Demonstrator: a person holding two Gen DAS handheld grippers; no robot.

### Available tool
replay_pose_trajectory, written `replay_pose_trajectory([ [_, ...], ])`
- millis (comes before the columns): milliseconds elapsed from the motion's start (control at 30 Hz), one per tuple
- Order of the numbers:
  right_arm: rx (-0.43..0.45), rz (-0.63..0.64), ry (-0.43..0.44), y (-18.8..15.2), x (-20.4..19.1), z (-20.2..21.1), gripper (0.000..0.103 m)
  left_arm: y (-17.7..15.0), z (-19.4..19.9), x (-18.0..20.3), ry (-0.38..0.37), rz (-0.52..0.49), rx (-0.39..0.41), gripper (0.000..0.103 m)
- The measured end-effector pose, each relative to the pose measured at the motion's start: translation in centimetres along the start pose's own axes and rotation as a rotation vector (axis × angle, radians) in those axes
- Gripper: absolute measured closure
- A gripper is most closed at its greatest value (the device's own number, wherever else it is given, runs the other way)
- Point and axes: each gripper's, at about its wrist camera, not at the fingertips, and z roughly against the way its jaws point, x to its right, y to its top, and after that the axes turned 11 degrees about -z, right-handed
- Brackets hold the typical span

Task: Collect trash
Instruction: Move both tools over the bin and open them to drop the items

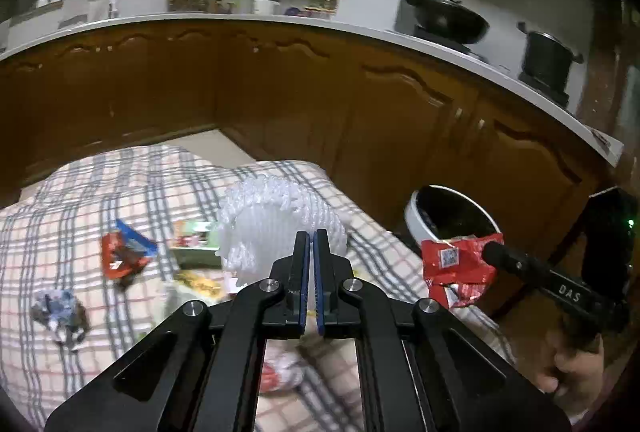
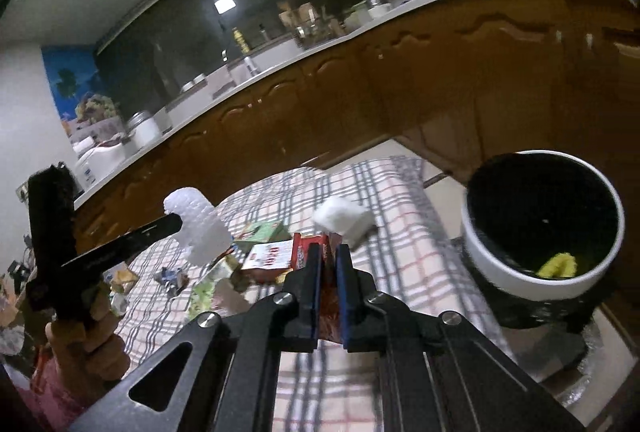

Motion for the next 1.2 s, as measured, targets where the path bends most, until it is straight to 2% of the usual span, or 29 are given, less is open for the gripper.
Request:
replay_pose_trajectory([
  [667, 0.139, -0.078, -0.164, 3.1, 7.5, 5.4, 0.097, 2.7, -5.7, 9.0, -0.189, -0.091, -0.048, 0.101],
  [1033, 0.170, -0.078, -0.252, 6.2, 10.9, 4.7, 0.097, 6.7, -10.5, 15.0, -0.301, -0.167, -0.051, 0.101],
  [1200, 0.157, -0.084, -0.275, 7.1, 12.3, 3.5, 0.097, 7.6, -13.9, 17.1, -0.337, -0.192, -0.089, 0.101],
])
